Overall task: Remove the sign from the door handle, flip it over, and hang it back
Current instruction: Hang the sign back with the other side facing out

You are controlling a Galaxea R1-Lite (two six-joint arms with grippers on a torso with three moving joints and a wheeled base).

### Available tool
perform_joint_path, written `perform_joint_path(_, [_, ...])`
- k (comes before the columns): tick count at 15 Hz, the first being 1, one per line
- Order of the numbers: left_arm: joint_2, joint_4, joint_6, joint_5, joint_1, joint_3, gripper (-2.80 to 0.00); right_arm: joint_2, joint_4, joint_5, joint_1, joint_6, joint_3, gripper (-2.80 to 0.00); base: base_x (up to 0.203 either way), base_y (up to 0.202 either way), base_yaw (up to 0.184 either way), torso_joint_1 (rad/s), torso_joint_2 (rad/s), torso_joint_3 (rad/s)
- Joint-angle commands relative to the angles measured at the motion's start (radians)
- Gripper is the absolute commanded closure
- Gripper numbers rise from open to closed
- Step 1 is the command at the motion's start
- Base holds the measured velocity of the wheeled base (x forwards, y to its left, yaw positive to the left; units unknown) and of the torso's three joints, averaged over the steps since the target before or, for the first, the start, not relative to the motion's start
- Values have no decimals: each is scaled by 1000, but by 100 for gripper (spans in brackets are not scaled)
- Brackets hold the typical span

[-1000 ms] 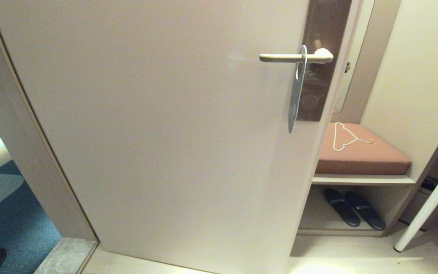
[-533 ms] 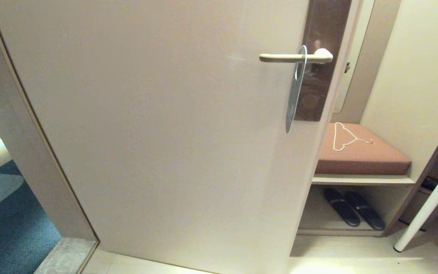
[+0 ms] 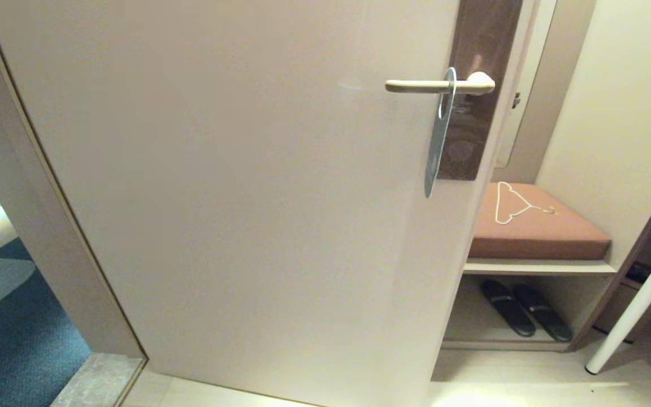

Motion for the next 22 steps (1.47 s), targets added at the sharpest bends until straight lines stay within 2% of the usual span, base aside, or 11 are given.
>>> perform_joint_path(1, [0,-2,-1,1,0,0,0,0,0,1,0,0,0,0,0,0,0,0,0,0])
perform_joint_path(5, [0,-2,-2,1,0,0,0,0,0,2,-1,-12,0,0,0,0,0,0,0,0])
perform_joint_path(7, [0,-2,-3,1,-1,0,0,0,-25,-17,0,48,7,0,0,0,0,0,0,0])
perform_joint_path(10, [0,-2,-3,1,-1,0,0,0,-68,1,0,-15,4,0,0,0,0,0,0,0])
perform_joint_path(12, [0,-2,-3,1,1,0,0,6,-20,122,0,-11,-96,0,0,0,0,0,0,0])
perform_joint_path(14, [0,-2,-3,1,-1,0,0,99,25,175,-1,-15,-214,0,0,0,0,0,0,0])
perform_joint_path(22, [2,-2,-3,1,-1,0,0,727,49,211,-1,-48,-873,0,0,0,0,0,0,0])
